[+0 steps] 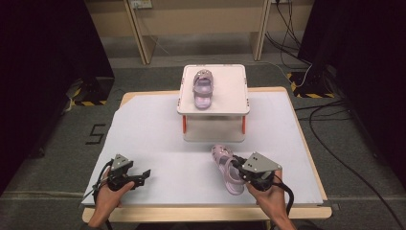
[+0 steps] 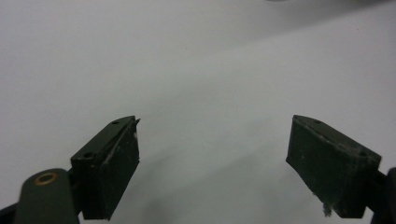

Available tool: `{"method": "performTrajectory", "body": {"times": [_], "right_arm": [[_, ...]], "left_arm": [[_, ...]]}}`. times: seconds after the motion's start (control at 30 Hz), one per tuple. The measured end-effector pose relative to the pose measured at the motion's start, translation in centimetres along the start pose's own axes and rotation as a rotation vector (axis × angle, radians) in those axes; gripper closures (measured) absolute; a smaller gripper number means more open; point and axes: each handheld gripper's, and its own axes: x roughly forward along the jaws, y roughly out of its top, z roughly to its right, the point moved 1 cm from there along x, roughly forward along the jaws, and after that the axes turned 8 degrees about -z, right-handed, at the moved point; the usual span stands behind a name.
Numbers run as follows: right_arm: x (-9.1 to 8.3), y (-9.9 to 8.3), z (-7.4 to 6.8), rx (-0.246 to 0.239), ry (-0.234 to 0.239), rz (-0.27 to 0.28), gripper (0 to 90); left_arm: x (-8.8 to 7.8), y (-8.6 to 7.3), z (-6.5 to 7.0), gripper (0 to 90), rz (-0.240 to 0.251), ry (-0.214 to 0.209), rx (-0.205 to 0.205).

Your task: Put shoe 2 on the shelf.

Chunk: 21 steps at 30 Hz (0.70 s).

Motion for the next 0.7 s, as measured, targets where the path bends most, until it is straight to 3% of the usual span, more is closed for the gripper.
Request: {"method": "performTrajectory", "body": {"times": [0.43,0.7], "right_arm": [[-2.1,2.3,2.1,0.006,-0.046,0.071,83.1],[-3.6,4.2,3.3,0.015,-0.049,0.115,83.1]], "left_arm": [[0.0,-0.1,-0.1,16.3,-0.001,0.003,-0.004],[0.0,0.0,-0.1,16.3,0.0,0.003,-0.006]]}}
